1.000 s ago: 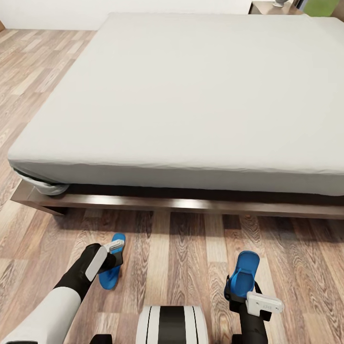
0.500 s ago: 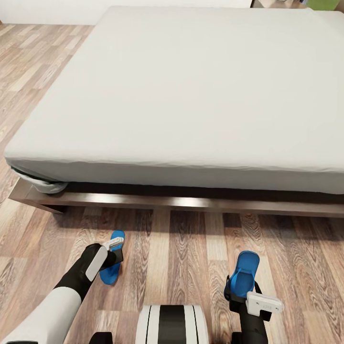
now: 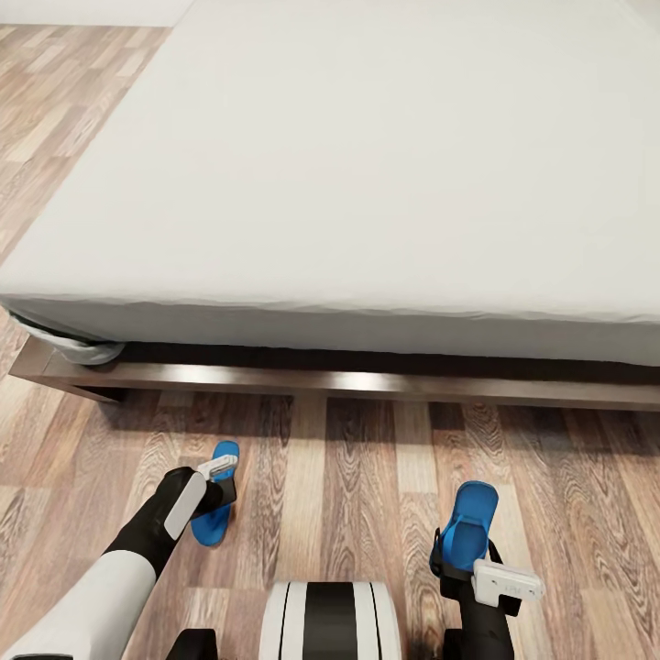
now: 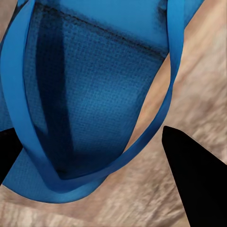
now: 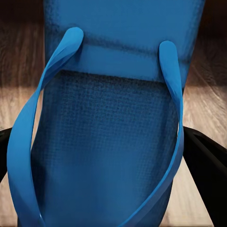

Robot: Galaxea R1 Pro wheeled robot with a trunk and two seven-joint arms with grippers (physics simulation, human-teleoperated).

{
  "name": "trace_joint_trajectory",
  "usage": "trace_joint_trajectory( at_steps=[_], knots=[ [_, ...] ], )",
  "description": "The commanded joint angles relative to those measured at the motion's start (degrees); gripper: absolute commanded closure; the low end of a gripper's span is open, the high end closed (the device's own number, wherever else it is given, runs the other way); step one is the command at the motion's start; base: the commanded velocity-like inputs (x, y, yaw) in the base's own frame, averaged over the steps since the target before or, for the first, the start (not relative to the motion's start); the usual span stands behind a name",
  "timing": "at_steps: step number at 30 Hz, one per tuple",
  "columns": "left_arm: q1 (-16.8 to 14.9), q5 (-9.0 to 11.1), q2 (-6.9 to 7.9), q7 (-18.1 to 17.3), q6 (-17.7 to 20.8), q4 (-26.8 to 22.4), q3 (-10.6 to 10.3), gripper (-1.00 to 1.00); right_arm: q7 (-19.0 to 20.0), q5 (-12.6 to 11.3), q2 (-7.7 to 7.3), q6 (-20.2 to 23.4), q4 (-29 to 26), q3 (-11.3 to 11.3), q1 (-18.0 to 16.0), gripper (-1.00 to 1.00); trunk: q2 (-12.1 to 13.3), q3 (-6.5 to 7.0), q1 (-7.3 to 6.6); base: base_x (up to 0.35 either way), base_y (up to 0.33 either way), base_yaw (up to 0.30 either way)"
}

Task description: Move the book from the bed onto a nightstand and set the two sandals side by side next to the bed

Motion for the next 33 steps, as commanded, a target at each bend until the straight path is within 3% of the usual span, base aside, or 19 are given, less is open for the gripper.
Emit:
trace_joint_trajectory(
  at_steps=[1,8,9,20,27,33],
  knots=[
    [0.0,0.6,0.03,0.5,0.2,-0.1,-0.1,1.00,-0.4,0.6,0.01,0.2,0.0,0.0,0.0,1.00,0.0,-0.03,-0.01,0.000,0.000,0.000],
    [0.0,0.6,0.03,0.5,0.1,-0.1,-0.1,1.00,-0.3,0.6,0.01,0.2,0.0,0.0,0.0,1.00,0.0,-0.03,-0.01,0.000,0.000,0.000],
    [0.0,0.6,-0.03,0.5,0.1,-0.1,-0.2,-1.00,-0.4,0.6,0.01,0.2,0.0,0.0,0.0,1.00,0.0,-0.03,-0.01,0.000,0.000,0.000],
    [0.0,0.6,-0.38,0.5,0.0,-0.1,-0.3,-1.00,-0.4,0.6,0.01,0.2,0.0,0.0,0.0,1.00,0.0,-0.03,-0.01,0.000,0.000,0.000],
    [0.0,0.6,-0.41,0.5,0.1,-0.1,-0.3,-1.00,-0.3,0.6,0.01,0.2,-0.1,0.0,0.0,1.00,0.1,1.52,-0.19,0.000,0.000,0.000],
    [0.0,0.6,-0.33,0.5,0.1,-0.1,-0.2,-1.00,-0.1,0.3,0.09,1.6,0.5,0.0,0.0,1.00,0.1,1.52,-0.19,0.000,0.000,0.000]
  ],
)
